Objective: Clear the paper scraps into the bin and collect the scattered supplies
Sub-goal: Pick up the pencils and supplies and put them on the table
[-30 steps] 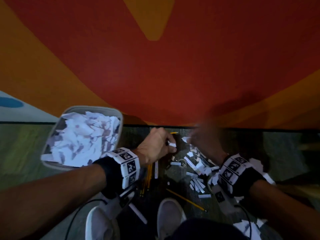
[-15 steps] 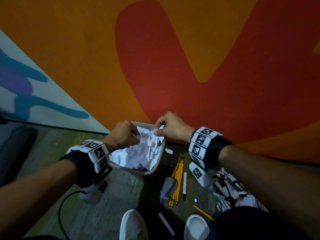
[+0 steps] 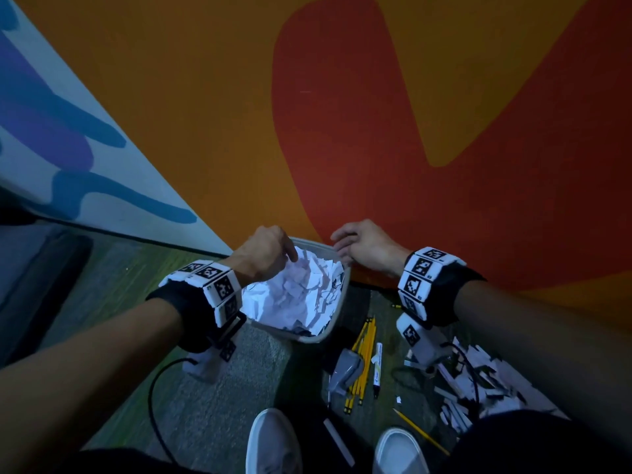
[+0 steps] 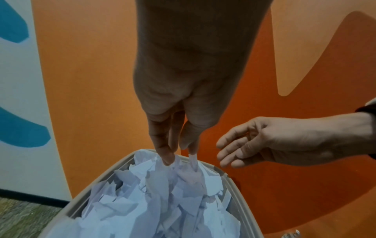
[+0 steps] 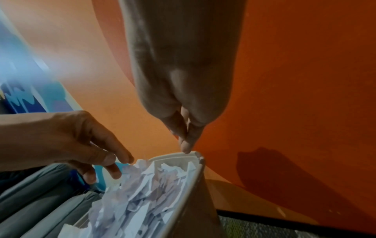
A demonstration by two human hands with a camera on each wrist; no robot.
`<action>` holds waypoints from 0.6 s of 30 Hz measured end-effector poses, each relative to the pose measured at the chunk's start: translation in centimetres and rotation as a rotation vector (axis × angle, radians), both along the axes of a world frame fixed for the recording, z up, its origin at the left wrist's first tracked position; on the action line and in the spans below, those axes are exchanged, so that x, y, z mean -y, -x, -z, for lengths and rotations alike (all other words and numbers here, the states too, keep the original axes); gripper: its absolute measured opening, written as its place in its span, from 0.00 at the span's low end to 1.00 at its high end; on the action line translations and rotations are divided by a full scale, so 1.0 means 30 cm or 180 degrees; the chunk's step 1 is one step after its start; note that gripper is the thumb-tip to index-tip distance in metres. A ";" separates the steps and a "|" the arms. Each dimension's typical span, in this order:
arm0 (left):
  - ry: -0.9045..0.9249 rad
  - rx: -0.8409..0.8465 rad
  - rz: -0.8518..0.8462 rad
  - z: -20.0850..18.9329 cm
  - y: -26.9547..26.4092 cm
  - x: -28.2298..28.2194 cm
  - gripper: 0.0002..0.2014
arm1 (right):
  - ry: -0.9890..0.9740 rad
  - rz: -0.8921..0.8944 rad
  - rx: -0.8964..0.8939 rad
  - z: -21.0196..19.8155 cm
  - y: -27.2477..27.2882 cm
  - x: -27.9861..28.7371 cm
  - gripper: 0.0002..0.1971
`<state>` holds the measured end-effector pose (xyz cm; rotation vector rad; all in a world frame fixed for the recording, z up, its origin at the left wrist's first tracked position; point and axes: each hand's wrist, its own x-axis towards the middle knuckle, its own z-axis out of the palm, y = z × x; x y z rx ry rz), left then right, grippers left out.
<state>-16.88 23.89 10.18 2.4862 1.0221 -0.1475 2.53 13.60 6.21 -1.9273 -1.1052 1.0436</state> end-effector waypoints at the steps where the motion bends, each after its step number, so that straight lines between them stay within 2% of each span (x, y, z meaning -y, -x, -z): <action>1: 0.0030 0.0008 -0.0008 -0.002 -0.001 0.005 0.20 | -0.0014 0.0013 0.0054 0.007 -0.008 0.006 0.16; 5: 0.0048 0.0139 -0.0113 -0.006 0.001 -0.002 0.24 | 0.0003 -0.0060 0.0384 0.029 -0.026 0.024 0.16; 8: 0.0041 0.0457 -0.0219 -0.019 -0.006 -0.005 0.18 | -0.0044 -0.0198 0.0542 0.012 -0.029 0.048 0.13; 12: 0.0115 0.1002 0.0043 -0.062 -0.065 0.068 0.08 | -0.0025 -0.0286 0.0532 -0.024 -0.056 0.128 0.11; 15: 0.0316 0.0963 0.0344 -0.066 -0.155 0.179 0.04 | 0.0218 -0.0587 0.0599 -0.021 -0.079 0.226 0.09; 18: 0.0551 0.0662 0.0825 -0.019 -0.244 0.323 0.06 | 0.0556 -0.0792 0.0813 0.028 -0.117 0.338 0.08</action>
